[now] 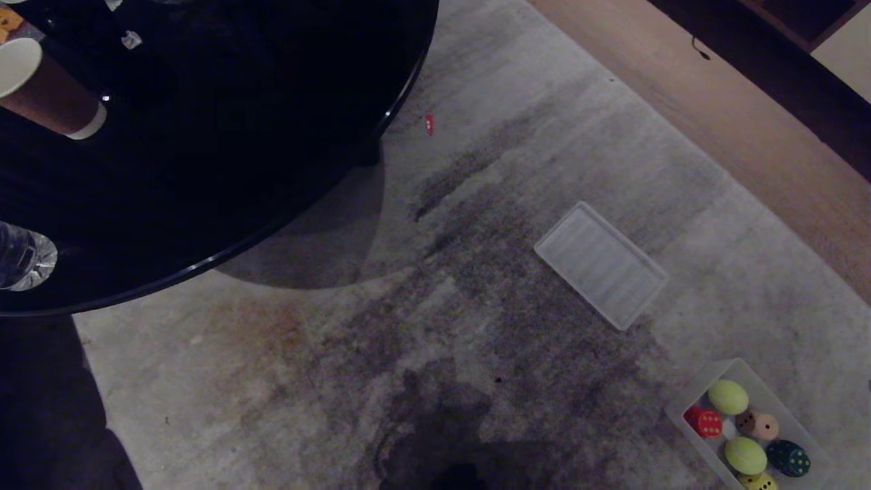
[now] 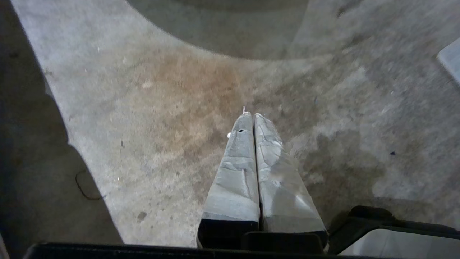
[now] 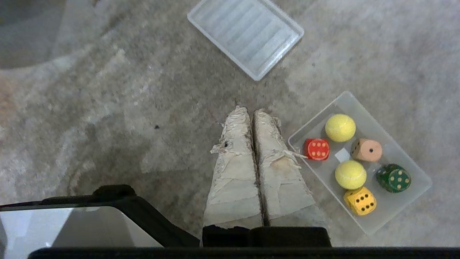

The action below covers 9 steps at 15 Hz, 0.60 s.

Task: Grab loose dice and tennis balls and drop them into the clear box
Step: Close the lid

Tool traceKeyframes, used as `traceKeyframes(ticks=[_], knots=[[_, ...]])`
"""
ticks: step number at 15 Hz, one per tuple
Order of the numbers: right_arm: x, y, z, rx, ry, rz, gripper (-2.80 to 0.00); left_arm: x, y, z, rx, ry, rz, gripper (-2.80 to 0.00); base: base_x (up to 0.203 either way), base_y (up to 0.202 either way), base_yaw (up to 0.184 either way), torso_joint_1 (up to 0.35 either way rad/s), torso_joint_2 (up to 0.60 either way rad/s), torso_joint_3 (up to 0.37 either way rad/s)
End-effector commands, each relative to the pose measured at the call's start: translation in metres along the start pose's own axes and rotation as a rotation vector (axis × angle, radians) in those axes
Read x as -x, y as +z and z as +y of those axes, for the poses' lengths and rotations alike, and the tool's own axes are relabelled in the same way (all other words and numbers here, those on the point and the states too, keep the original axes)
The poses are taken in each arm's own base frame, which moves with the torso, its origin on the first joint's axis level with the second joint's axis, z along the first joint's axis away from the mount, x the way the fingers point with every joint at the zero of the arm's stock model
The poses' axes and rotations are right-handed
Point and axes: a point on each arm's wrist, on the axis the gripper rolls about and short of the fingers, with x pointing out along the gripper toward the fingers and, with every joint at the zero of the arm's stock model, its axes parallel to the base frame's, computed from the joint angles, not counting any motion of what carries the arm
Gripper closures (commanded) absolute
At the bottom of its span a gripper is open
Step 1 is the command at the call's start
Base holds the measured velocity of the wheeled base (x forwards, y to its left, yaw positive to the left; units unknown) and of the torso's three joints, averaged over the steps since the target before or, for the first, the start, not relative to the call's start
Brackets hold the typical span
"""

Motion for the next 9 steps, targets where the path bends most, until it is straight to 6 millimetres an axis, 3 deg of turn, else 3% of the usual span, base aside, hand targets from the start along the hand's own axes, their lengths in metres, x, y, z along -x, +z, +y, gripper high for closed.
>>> traceKeyframes(ticks=[1, 9], knots=[[-0.0004, -0.0012, -0.0001, 0.001, -0.001, 0.005, 0.0, -0.0002, -0.0004, 0.0, 0.001, 0.0, 0.003, 0.0, 0.0, 0.0, 0.0, 0.006, 0.0, -0.194], [-0.0006, -0.0014, -0.0001, 0.0, -0.001, 0.005, 0.0, -0.0002, -0.0004, 0.0, -0.001, 0.0, 0.003, 0.0, 0.0, 0.0, 0.0, 0.004, 0.01, -0.201]])
